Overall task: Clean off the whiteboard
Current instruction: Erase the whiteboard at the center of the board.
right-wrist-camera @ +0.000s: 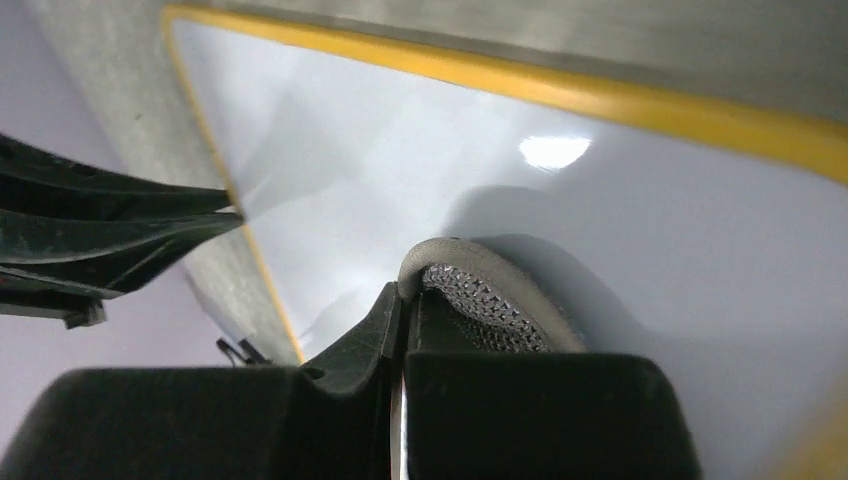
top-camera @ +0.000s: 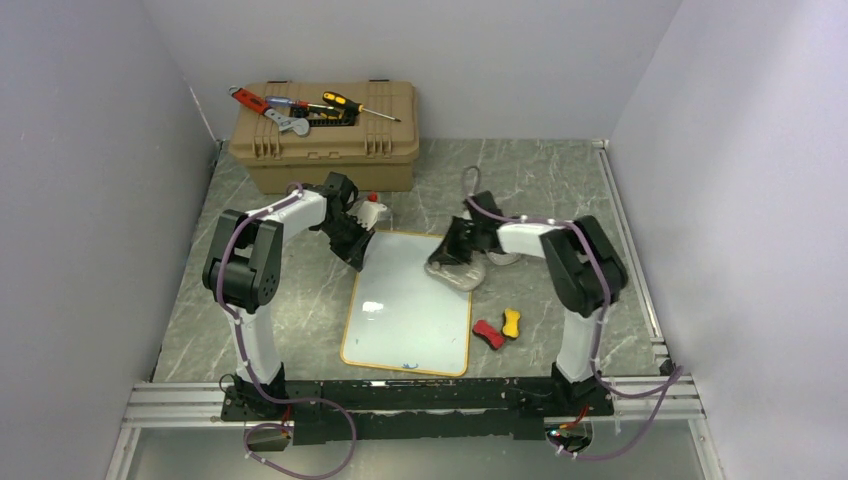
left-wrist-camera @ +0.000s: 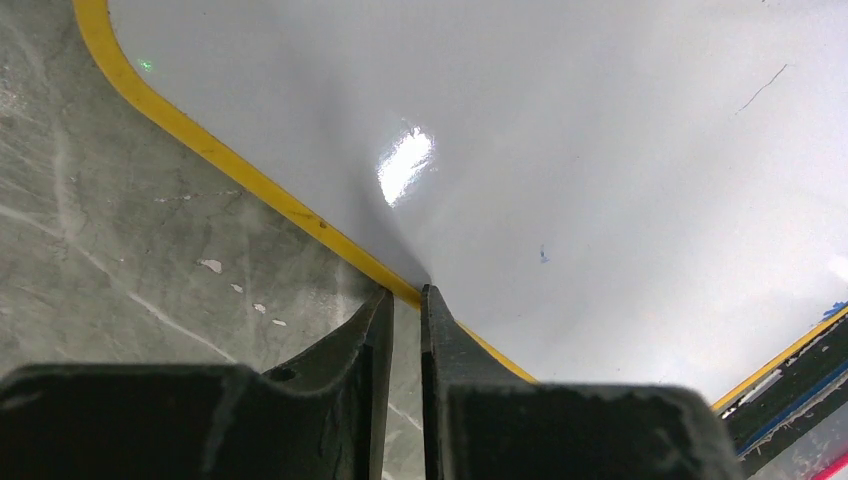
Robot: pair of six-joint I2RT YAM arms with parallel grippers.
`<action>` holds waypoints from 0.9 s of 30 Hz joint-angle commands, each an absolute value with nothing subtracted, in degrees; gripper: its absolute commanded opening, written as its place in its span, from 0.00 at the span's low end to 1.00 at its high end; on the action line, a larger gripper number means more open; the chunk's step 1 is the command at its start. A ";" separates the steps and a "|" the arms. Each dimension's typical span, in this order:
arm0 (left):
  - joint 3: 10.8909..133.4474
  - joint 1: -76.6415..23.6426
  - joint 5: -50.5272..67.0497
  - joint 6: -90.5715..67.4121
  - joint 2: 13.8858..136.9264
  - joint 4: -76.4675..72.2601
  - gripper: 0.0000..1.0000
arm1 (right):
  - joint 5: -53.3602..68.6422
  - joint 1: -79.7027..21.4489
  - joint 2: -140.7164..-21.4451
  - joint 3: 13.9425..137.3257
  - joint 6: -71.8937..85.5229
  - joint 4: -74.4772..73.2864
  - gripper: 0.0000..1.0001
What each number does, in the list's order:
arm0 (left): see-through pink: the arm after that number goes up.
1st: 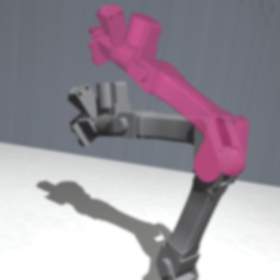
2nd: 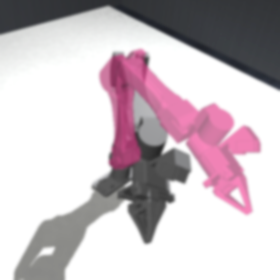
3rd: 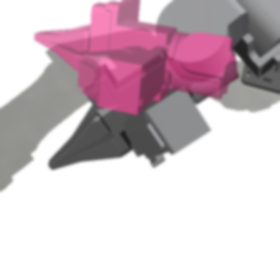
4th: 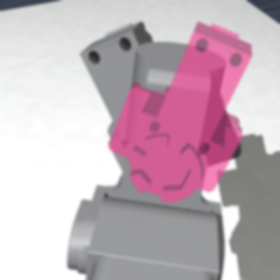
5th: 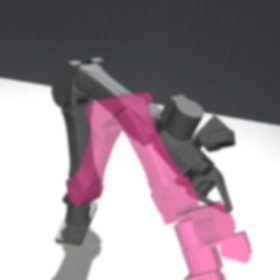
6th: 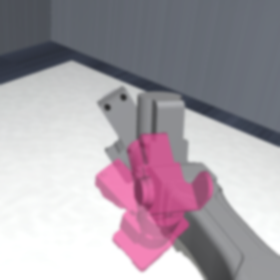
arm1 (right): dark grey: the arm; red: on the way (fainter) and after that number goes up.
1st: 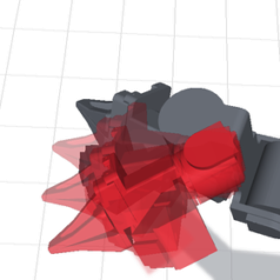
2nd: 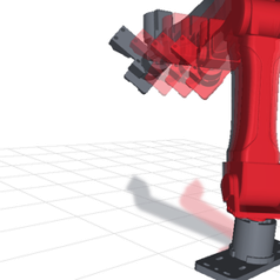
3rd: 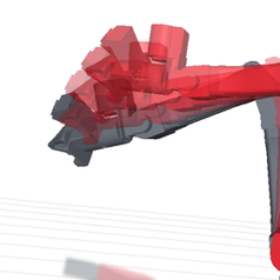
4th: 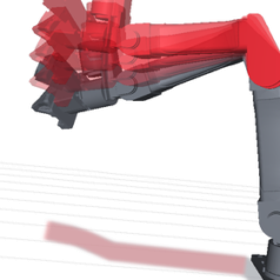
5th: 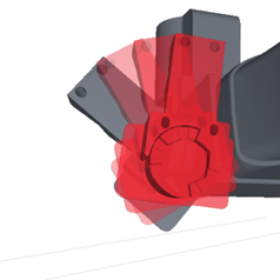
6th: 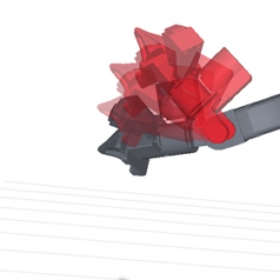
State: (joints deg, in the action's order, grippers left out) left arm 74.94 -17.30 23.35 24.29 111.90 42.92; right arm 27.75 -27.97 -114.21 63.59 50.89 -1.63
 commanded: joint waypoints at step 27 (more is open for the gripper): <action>71.99 -16.46 11.63 30.48 118.57 39.46 0.00 | 14.81 -22.66 -103.17 41.33 42.50 -22.23 0.00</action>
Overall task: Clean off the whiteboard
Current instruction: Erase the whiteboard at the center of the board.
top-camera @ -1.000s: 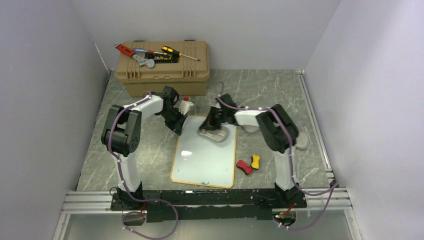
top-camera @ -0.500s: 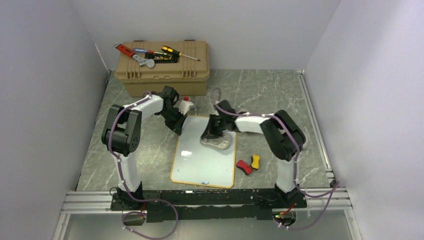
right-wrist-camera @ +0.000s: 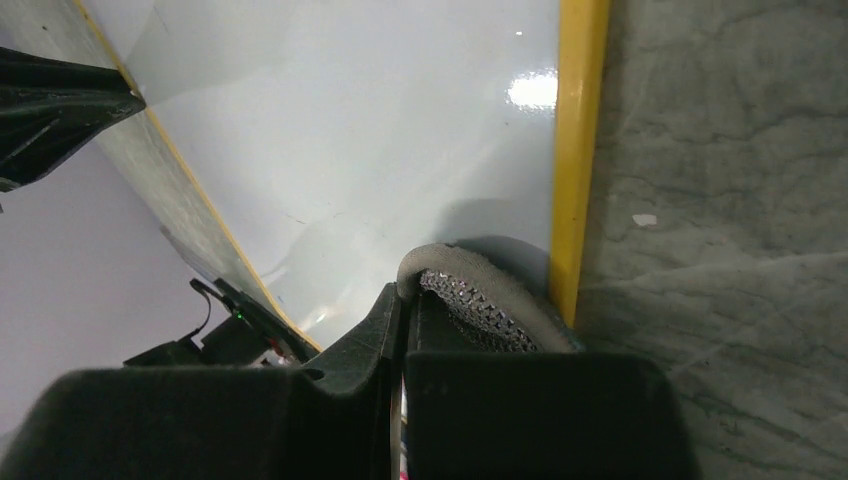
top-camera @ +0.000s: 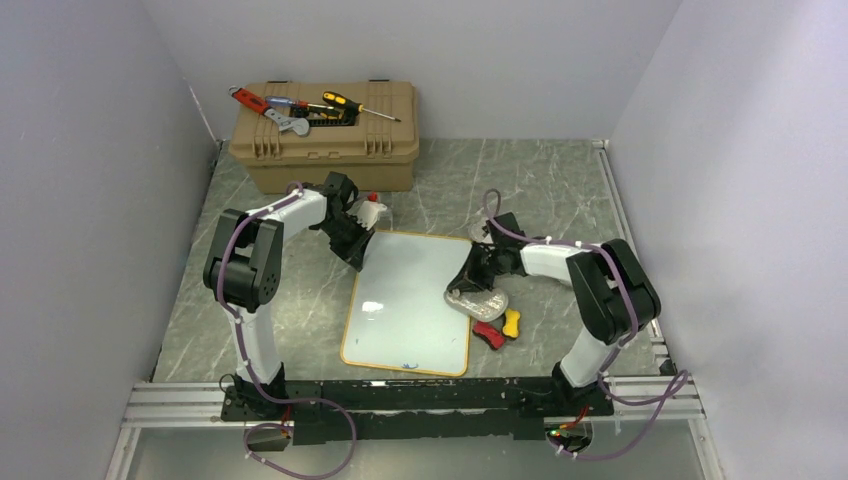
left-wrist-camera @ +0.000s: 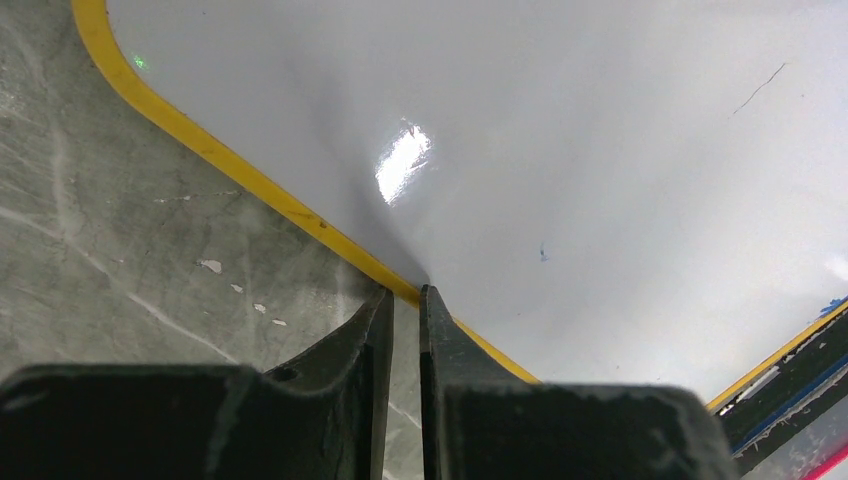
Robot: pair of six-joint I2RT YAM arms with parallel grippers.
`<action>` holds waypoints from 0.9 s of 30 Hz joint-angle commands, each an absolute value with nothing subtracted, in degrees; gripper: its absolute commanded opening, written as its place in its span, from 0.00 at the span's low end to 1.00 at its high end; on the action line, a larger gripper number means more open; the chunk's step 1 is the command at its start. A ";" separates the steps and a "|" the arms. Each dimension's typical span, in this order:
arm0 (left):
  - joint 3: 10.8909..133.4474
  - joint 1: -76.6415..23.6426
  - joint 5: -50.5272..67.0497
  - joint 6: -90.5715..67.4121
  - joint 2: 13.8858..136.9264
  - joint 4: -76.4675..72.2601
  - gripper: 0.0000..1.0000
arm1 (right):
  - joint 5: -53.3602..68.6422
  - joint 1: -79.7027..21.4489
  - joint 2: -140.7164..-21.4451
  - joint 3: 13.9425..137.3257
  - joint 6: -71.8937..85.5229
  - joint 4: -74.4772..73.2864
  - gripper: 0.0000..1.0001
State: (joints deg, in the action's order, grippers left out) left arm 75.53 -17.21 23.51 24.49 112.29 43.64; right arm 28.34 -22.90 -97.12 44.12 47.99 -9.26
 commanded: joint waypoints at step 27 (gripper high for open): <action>73.64 -14.15 11.71 29.65 118.11 39.85 0.00 | 12.29 -24.87 -105.97 56.30 38.17 -24.30 0.00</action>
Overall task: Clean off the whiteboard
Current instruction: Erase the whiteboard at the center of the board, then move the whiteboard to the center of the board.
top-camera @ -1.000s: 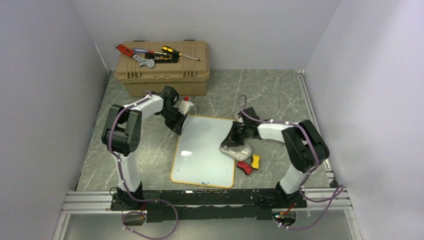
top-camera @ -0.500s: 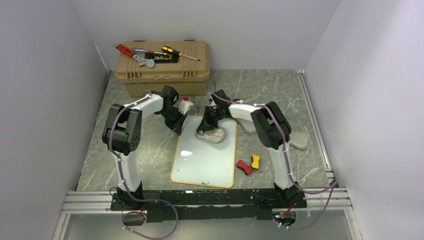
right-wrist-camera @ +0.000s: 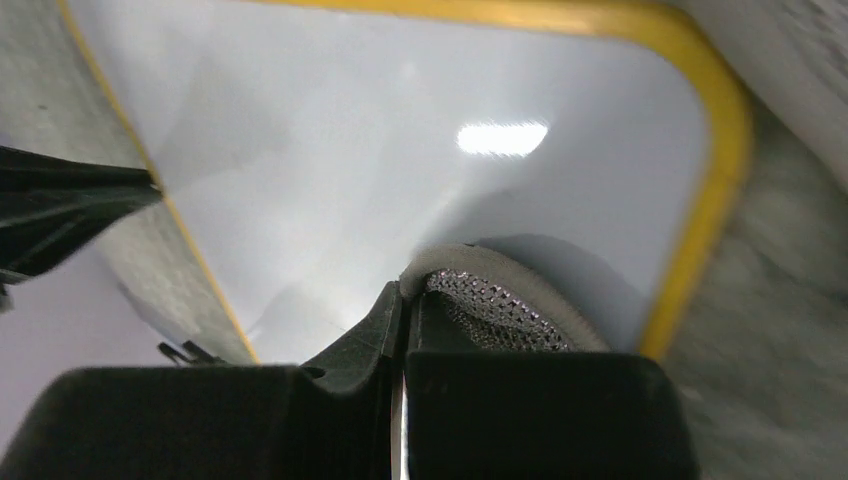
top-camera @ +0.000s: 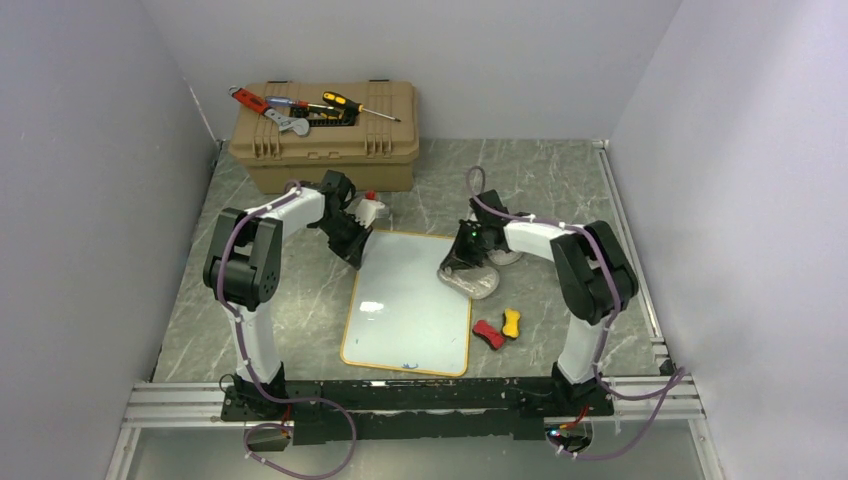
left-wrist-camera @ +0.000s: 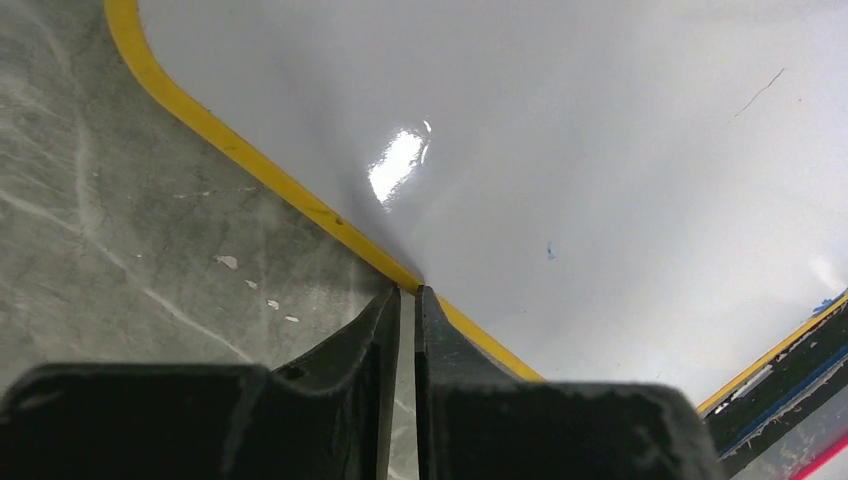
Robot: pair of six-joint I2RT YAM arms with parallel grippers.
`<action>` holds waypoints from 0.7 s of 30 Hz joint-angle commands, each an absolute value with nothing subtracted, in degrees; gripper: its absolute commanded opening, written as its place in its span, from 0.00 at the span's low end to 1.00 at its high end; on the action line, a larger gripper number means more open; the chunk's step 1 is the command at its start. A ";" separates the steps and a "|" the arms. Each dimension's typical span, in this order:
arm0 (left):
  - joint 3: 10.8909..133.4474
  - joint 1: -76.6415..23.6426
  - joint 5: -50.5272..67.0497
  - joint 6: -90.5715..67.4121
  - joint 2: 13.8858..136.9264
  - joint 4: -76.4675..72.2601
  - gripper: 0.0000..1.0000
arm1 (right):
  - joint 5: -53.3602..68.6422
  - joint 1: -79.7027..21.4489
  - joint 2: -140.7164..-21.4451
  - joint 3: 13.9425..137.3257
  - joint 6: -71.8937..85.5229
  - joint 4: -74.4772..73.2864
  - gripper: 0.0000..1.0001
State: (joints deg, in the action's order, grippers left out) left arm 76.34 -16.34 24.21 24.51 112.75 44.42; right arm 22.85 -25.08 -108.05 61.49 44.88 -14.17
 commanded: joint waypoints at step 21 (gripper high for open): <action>72.20 -12.29 25.57 32.21 107.84 53.51 0.42 | 1.37 -24.06 -93.17 56.42 35.06 -42.84 0.00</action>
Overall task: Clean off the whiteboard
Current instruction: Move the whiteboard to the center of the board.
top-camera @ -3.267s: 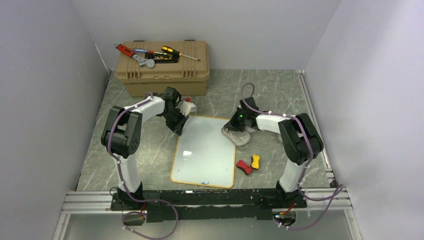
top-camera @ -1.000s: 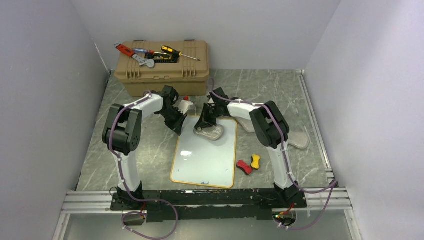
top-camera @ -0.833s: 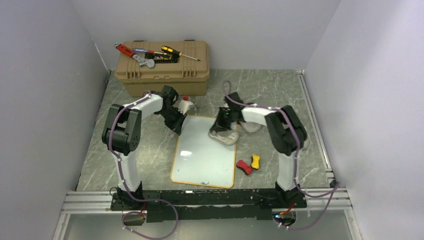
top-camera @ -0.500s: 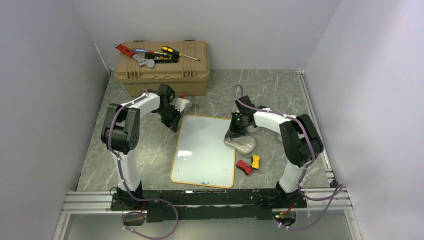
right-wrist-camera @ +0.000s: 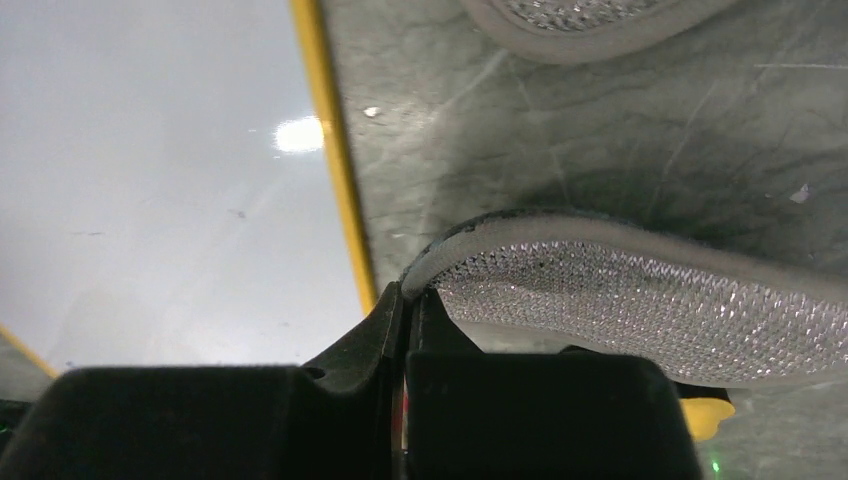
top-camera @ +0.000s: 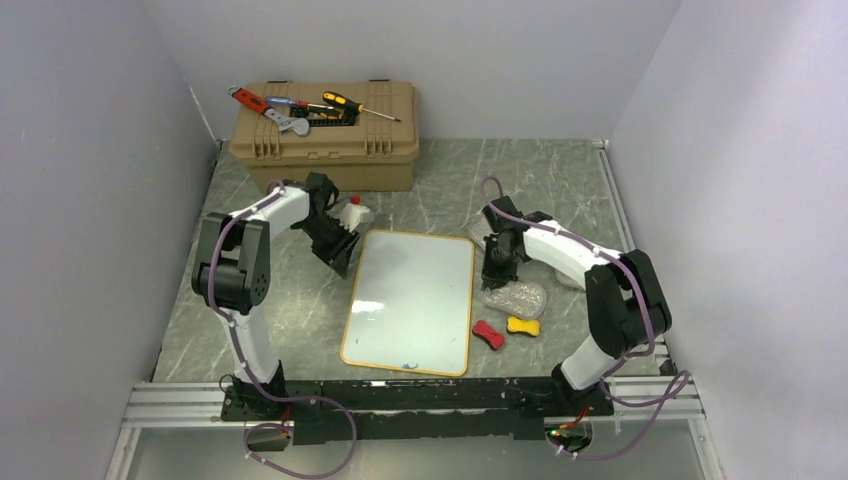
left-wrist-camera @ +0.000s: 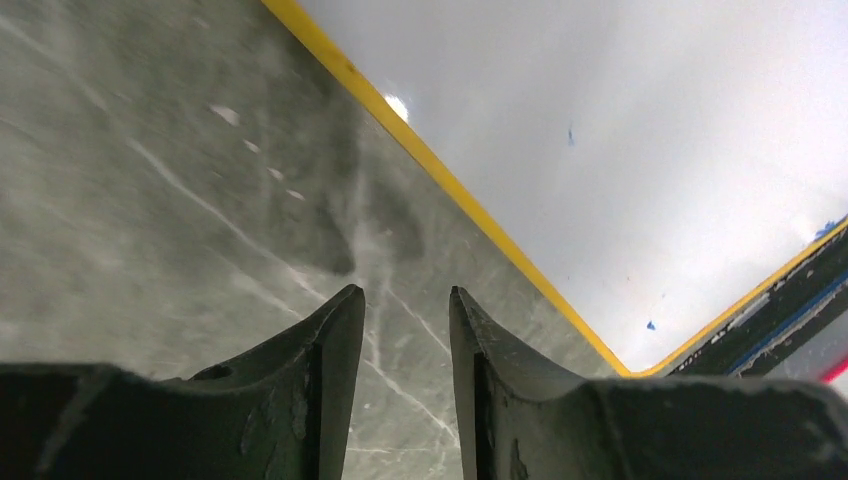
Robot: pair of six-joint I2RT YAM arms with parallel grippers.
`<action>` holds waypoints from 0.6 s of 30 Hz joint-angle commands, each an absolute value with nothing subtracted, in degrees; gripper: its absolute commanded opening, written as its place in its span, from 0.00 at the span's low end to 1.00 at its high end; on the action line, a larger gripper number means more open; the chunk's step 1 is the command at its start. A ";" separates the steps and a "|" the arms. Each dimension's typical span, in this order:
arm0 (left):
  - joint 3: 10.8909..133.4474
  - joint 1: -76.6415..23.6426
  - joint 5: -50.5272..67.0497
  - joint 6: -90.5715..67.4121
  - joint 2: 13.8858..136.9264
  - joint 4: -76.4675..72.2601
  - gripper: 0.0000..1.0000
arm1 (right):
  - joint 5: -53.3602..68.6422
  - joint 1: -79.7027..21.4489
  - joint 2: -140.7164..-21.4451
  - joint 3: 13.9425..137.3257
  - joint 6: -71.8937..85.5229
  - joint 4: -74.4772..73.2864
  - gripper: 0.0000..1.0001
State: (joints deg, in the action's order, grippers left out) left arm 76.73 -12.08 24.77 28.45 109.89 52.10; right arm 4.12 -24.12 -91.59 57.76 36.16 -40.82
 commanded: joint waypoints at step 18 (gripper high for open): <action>70.45 -14.15 16.94 30.46 115.65 43.25 0.40 | 6.75 -30.76 -106.28 62.85 45.33 -32.76 0.00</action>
State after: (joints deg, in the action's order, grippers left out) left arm 70.57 -13.52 21.47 29.98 108.66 51.37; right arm 5.56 -29.76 -101.10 60.86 40.88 -40.23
